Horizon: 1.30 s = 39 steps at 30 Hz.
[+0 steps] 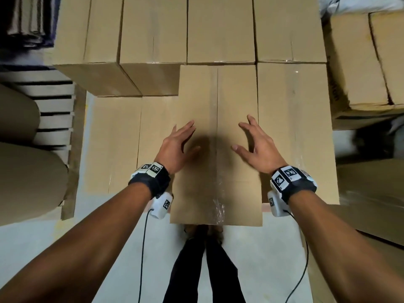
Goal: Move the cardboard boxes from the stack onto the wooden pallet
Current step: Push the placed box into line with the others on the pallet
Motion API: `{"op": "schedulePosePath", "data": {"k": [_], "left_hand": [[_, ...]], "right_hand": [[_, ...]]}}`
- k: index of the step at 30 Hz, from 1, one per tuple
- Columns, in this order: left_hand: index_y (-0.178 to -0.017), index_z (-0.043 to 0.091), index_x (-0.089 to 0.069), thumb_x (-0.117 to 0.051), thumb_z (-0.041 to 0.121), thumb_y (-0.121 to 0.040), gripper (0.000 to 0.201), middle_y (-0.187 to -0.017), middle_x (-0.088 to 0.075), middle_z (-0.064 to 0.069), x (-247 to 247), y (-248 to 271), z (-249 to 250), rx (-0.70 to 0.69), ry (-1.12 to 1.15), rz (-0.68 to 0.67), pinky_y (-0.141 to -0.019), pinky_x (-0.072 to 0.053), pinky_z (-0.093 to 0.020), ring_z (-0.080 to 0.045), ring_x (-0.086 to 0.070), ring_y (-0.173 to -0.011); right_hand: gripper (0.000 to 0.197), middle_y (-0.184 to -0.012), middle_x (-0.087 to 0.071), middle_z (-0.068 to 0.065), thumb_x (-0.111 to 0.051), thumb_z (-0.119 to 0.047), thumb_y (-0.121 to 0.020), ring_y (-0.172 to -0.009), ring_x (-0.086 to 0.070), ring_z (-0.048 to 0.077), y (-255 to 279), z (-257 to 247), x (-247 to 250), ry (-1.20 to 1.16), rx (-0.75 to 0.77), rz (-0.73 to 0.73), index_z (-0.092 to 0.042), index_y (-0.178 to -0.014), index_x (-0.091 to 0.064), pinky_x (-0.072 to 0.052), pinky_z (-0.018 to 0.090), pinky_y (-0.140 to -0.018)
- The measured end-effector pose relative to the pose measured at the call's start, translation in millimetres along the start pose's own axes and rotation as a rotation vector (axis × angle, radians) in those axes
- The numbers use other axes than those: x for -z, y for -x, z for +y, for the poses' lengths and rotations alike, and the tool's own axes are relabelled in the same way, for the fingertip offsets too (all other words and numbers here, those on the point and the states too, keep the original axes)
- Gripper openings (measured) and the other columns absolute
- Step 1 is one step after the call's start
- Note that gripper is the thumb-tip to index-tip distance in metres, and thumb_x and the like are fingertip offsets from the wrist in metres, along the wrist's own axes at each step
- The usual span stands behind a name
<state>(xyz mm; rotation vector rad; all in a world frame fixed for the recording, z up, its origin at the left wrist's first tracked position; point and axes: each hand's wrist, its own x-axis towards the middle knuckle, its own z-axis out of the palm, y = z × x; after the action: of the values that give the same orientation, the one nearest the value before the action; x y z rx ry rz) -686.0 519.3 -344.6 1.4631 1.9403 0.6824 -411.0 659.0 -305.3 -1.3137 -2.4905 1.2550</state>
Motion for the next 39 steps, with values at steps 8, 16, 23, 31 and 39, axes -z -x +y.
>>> {"op": "schedulePosePath", "data": {"k": [8,16,23,31,39], "left_hand": [[-0.163,0.022,-0.033,-0.076,0.038,-0.094,0.083,-0.172,-0.016,0.017,-23.7,-22.4,-16.9,0.154,-0.009,-0.131,-0.128,-0.014,-0.030,-0.022,-0.004,-0.160],[-0.168,0.023,-0.014,-0.072,0.025,-0.094,0.094,-0.174,0.003,0.012,-29.5,13.9,-15.9,0.200,-0.077,-0.239,-0.129,-0.023,-0.041,-0.026,-0.010,-0.161],[-0.167,0.028,0.004,-0.077,0.017,-0.083,0.118,-0.170,0.021,0.021,-60.6,105.9,6.2,0.300,0.028,-0.237,-0.103,-0.045,-0.026,-0.026,-0.046,-0.145],[-0.166,0.029,0.010,-0.091,0.039,-0.076,0.135,-0.165,0.032,0.026,-69.8,117.5,-6.9,0.217,-0.010,-0.340,-0.120,-0.039,-0.048,-0.026,-0.017,-0.160],[-0.167,0.026,0.003,-0.090,0.030,-0.080,0.128,-0.167,0.027,0.024,-60.0,96.0,-11.5,0.153,-0.063,-0.347,-0.125,-0.032,-0.042,-0.025,-0.016,-0.160]], "right_hand": [[0.076,-0.176,-0.007,0.001,-0.072,-0.041,-0.098,-0.159,-0.017,0.018,-26.1,27.7,-9.7,0.042,0.025,-0.033,-0.025,-0.161,-0.033,-0.016,0.032,-0.126],[0.088,-0.176,-0.001,0.004,-0.073,-0.051,-0.093,-0.162,-0.003,0.029,23.5,35.3,-31.4,0.169,0.000,-0.009,-0.020,-0.162,-0.029,-0.016,0.054,-0.130],[0.167,-0.168,0.037,0.007,-0.073,-0.094,-0.050,-0.157,0.025,0.036,113.8,47.9,-71.0,0.420,-0.249,-0.206,-0.019,-0.163,0.024,0.004,0.056,-0.127],[0.154,-0.171,0.028,0.003,-0.087,-0.066,-0.068,-0.159,0.018,0.030,127.9,68.7,-78.6,0.505,-0.173,-0.201,-0.011,-0.164,0.020,-0.007,0.053,-0.130],[0.133,-0.173,0.022,0.006,-0.084,-0.049,-0.081,-0.161,0.010,0.034,129.4,68.6,-77.1,0.519,-0.140,-0.174,-0.017,-0.167,0.012,-0.011,0.053,-0.130]]}}
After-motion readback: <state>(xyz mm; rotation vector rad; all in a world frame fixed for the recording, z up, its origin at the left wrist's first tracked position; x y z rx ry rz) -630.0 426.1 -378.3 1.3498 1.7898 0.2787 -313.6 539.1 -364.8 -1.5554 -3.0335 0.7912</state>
